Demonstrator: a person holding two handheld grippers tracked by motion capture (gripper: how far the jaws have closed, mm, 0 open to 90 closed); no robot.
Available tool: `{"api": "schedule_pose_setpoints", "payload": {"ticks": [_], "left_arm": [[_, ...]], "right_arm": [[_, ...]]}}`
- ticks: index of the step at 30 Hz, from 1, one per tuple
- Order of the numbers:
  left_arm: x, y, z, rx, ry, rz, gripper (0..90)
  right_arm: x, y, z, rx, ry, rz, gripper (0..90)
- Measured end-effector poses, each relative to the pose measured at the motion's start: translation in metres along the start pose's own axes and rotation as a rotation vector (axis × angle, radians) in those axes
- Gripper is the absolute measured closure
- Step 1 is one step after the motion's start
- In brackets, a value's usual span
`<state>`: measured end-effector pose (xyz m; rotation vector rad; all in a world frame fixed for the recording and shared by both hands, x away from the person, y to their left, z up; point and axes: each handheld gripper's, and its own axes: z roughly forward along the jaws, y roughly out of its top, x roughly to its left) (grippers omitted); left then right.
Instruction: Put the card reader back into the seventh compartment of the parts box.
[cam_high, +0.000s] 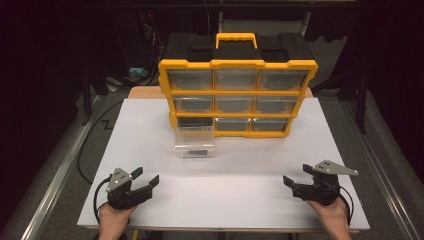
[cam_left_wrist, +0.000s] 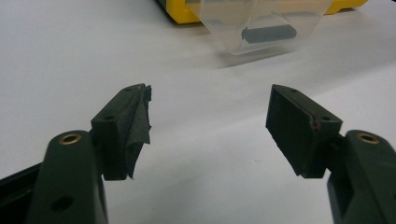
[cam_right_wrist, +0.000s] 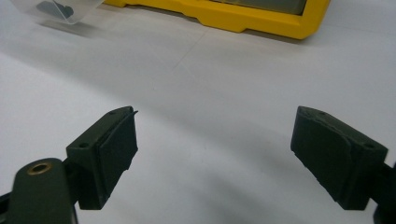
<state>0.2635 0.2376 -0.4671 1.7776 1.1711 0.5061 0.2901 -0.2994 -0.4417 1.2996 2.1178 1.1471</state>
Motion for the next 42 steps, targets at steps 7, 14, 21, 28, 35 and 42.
{"api": "schedule_pose_setpoints", "payload": {"ticks": [7,14,21,28,35,42], "left_arm": [[0.000,0.000,0.000,-0.001,0.002,-0.002,31.3],[-0.001,0.000,0.000,-0.002,0.002,-0.002,31.3],[-0.001,0.000,-0.001,-0.005,0.000,0.000,31.3],[-0.002,0.000,-0.001,-0.005,-0.003,0.003,31.3],[-0.003,0.000,-0.001,-0.004,-0.006,0.006,31.3],[-0.003,0.000,-0.001,-0.005,-0.007,0.005,31.3]], "right_arm": [[-0.005,-0.009,-0.002,-0.017,-0.015,0.006,14.8],[-0.004,-0.017,-0.002,-0.031,-0.020,0.000,14.8],[-0.004,-0.026,-0.005,-0.054,-0.004,0.008,14.6],[-0.002,-0.032,-0.009,-0.062,-0.003,0.007,14.7],[0.000,-0.031,-0.009,-0.081,-0.017,-0.007,14.7],[-0.003,-0.032,-0.009,-0.080,-0.018,0.008,14.8]]}}
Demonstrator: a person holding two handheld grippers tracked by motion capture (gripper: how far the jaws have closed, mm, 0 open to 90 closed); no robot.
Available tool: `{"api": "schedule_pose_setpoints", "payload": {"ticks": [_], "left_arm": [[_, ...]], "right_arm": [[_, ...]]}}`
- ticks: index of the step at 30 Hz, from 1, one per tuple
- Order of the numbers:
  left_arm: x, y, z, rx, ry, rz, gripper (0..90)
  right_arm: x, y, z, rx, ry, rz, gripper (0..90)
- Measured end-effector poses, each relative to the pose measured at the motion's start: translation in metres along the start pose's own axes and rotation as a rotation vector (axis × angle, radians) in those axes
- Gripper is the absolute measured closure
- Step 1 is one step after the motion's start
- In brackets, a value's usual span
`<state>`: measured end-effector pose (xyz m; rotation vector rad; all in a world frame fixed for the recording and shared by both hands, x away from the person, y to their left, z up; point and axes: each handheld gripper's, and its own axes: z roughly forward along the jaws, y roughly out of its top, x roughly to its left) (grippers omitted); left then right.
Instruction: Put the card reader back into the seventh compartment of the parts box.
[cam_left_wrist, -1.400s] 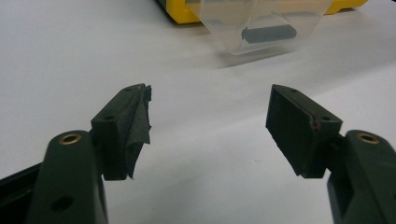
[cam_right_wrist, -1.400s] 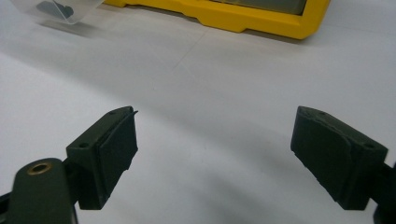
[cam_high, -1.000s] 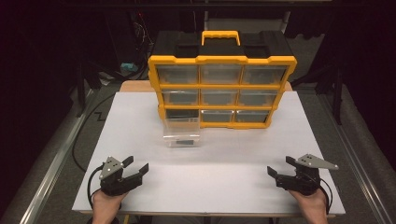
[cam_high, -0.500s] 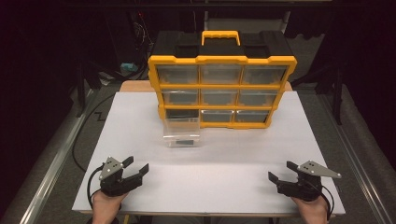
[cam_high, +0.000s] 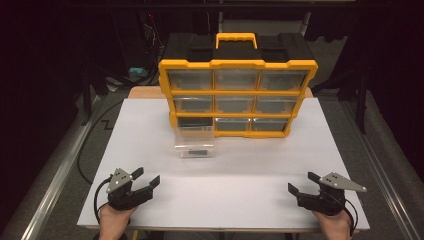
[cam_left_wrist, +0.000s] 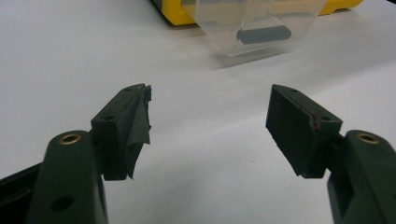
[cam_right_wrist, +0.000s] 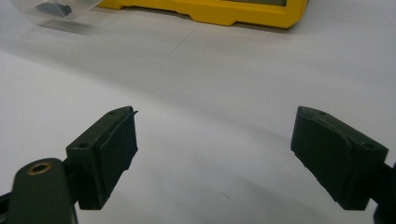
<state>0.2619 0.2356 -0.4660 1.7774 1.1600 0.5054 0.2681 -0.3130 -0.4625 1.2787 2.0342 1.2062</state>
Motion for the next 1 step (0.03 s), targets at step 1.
{"api": "schedule_pose_setpoints", "payload": {"ticks": [1], "left_arm": [[0.0000,0.0001,0.0000,0.000,0.000,0.000,31.3]], "right_arm": [[0.0000,0.0000,0.0001,0.001,0.001,0.001,14.8]]}}
